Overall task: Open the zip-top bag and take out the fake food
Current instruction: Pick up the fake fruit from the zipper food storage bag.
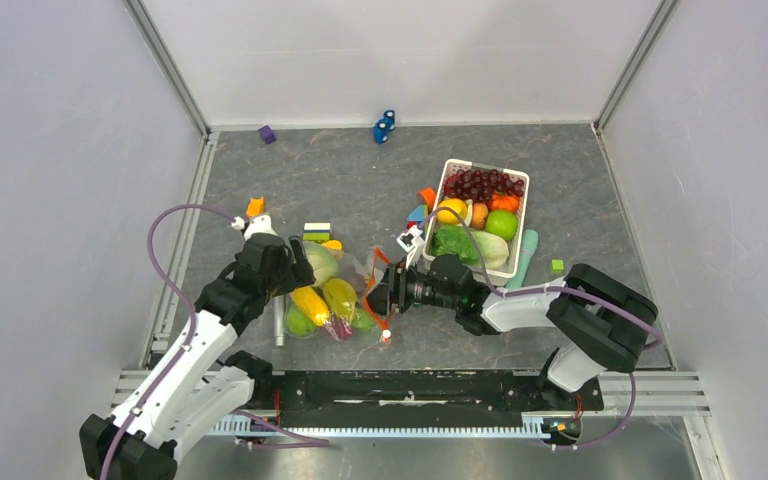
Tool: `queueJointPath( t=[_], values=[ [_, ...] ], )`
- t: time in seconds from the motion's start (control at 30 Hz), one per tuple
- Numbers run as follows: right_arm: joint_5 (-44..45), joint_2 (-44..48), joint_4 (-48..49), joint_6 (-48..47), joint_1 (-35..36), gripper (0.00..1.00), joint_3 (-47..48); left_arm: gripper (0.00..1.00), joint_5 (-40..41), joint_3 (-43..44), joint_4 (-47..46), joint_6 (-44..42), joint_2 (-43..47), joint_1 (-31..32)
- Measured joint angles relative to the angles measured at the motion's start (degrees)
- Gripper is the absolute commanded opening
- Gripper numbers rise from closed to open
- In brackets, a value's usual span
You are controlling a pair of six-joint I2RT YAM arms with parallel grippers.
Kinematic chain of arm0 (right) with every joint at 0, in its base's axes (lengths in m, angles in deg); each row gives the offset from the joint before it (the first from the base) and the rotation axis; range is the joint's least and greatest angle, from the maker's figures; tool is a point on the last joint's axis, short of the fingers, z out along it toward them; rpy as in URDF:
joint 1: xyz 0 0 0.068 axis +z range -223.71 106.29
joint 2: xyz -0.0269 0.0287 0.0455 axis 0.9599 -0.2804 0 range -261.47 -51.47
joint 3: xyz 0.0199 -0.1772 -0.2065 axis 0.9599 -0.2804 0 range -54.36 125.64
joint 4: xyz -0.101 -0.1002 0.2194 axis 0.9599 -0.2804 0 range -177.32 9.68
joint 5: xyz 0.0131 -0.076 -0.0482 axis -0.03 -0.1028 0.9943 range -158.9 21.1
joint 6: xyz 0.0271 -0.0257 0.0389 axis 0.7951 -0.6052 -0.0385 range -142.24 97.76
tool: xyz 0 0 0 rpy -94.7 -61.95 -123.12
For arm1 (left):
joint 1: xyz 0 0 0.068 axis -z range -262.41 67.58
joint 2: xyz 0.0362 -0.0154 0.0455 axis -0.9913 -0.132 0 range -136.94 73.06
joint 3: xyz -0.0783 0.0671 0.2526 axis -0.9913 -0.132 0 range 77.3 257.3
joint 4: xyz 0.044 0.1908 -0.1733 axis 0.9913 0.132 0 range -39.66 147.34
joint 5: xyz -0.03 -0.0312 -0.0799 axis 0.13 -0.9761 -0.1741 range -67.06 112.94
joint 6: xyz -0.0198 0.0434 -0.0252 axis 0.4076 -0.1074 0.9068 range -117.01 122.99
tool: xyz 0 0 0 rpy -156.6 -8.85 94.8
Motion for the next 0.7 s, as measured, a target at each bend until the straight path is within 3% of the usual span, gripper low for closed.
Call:
queueJointPath(
  t=[0.13, 0.3, 0.7],
  values=[
    [-0.37, 0.0, -0.15, -0.76, 0.24, 0.72, 0.0, 0.91, 1.03, -2.05, -1.07, 1.7, 0.57, -0.63],
    [-0.55, 0.0, -0.11, -1.18, 0.24, 0.71, -0.72, 0.79, 0.37, -6.67, -5.88, 4.5, 0.07, -0.79],
    [-0.57, 0.02, 0.28, -1.4, 0.24, 0.77, -2.73, 0.14, -1.68, -10.32, -12.9, 6.73, -0.52, -0.79]
  ],
)
